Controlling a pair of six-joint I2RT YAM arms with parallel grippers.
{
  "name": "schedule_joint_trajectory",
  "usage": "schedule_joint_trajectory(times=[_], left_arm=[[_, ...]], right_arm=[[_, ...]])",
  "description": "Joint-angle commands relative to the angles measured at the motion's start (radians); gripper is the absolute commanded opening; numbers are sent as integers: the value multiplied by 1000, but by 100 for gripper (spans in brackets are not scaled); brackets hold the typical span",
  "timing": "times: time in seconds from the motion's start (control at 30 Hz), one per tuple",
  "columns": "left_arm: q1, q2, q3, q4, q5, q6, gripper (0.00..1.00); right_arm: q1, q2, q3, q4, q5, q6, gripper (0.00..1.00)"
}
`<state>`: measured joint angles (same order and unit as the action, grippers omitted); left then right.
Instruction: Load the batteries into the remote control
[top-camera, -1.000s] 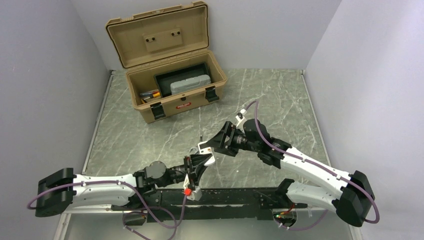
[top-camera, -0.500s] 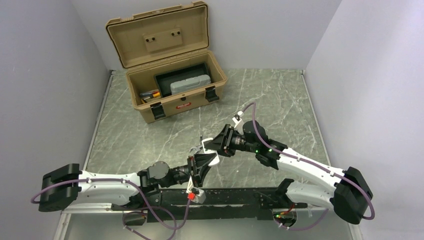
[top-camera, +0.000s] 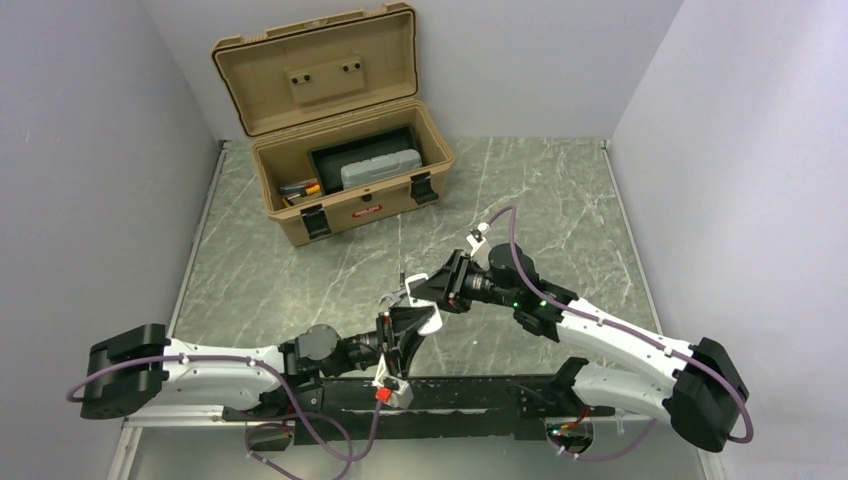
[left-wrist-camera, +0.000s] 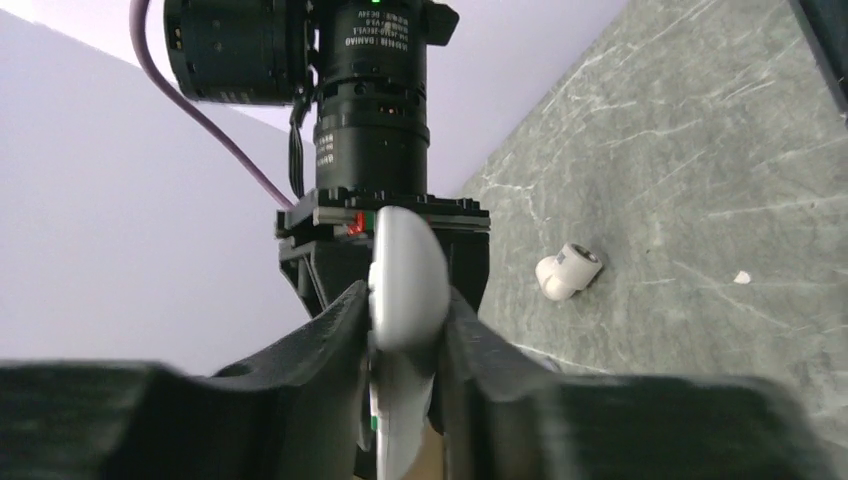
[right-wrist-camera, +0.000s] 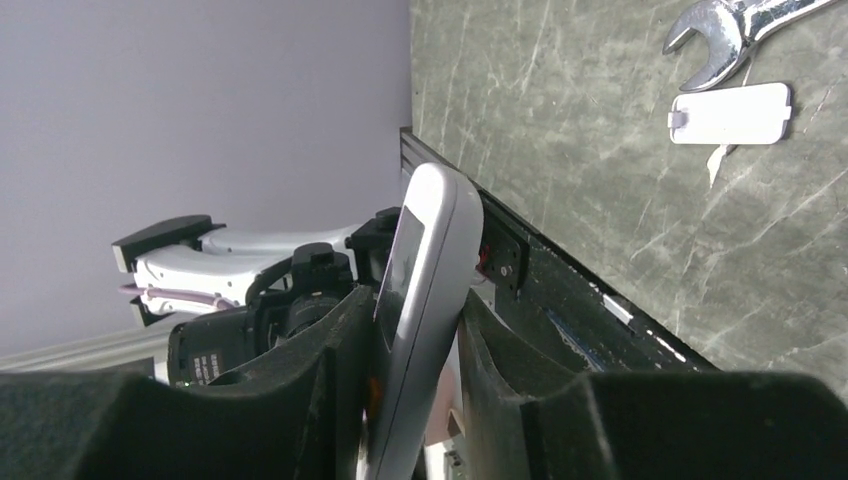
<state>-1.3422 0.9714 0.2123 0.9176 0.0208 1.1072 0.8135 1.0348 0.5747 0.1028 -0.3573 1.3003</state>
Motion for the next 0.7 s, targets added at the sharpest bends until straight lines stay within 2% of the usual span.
schedule_joint_trajectory(times=[0.0, 0.03, 0.07, 0.27, 0.5, 0.6, 0.67], left_arm=[[-6, -30, 20, 105, -18, -89, 56], [-7, -34, 18, 100, -17, -105, 90], [-6, -41, 18, 93, -15, -121, 98], [-8, -97, 5, 31, 17, -248, 99], [-8, -205, -31, 33, -17, -557, 99], [-8, -261, -14, -28, -125, -724, 99], [-7, -297, 33, -108, -290, -888, 100]], right_arm=[[1, -42, 19, -28, 42, -54, 6], [1, -46, 18, -26, 47, -55, 5], [1, -49, 20, -29, 57, -60, 5], [1, -87, 57, -114, 168, -122, 3], [1, -116, 165, -349, 354, -327, 1], [1, -144, 170, -365, 415, -417, 0], [1, -163, 163, -364, 445, -502, 0]])
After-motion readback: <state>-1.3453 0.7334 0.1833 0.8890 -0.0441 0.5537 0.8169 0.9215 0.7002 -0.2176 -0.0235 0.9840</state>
